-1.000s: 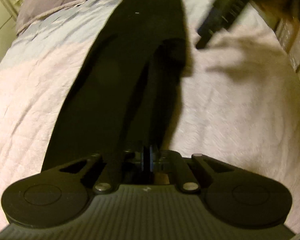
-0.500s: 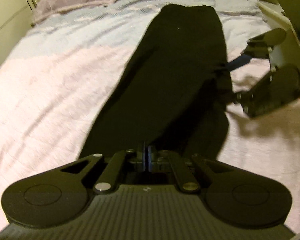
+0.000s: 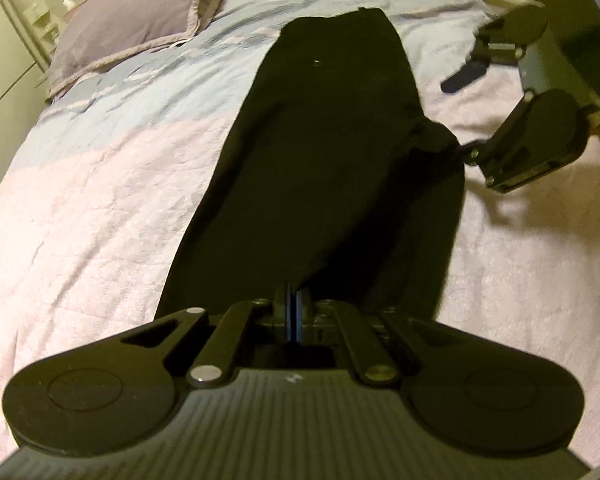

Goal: Fold clothes

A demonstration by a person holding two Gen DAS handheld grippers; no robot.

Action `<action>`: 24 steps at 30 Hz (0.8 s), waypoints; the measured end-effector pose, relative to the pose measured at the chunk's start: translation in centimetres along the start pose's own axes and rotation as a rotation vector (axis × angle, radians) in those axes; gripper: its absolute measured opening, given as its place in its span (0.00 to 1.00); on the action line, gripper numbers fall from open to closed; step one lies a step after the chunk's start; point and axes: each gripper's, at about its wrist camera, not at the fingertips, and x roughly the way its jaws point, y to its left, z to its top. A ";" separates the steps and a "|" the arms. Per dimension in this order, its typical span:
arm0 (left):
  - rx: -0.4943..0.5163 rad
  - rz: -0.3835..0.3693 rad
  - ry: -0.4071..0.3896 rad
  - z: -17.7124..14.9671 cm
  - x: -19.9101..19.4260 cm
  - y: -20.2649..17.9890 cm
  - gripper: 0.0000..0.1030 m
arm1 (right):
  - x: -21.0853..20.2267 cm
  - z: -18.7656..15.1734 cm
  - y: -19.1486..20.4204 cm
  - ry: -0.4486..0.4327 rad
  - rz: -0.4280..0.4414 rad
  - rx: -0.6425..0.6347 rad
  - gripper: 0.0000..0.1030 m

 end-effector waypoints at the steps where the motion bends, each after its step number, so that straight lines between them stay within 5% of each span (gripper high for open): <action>1: 0.002 0.000 0.000 0.0 0.1 -0.1 0.01 | -0.4 0.2 0.9 -0.030 0.000 -0.054 0.67; 4: 0.019 0.003 -0.002 -0.1 0.1 -0.5 0.01 | 0.0 0.6 3.3 -0.104 -0.007 -0.202 0.67; 8: 0.068 0.016 -0.009 -0.4 0.1 -1.1 0.01 | 3.1 0.7 3.9 -0.093 -0.103 -0.344 0.67; 13: 0.206 0.010 -0.034 -1.1 -0.7 -3.6 0.01 | 0.8 -0.5 -0.6 -0.098 -0.083 -0.236 0.43; 15: 0.289 -0.002 -0.031 -1.7 -0.7 -5.4 0.01 | -0.9 -1.0 -1.1 -0.084 -0.048 -0.185 0.25; 17: 0.345 -0.009 -0.019 -2.4 -0.5 -6.7 0.01 | -1.4 -0.8 -1.0 -0.042 -0.011 -0.065 0.18; 24: 0.420 0.002 -0.006 -3.3 0.2 -8.5 0.01 | 0.2 -3.5 -7.1 0.100 0.214 0.714 0.13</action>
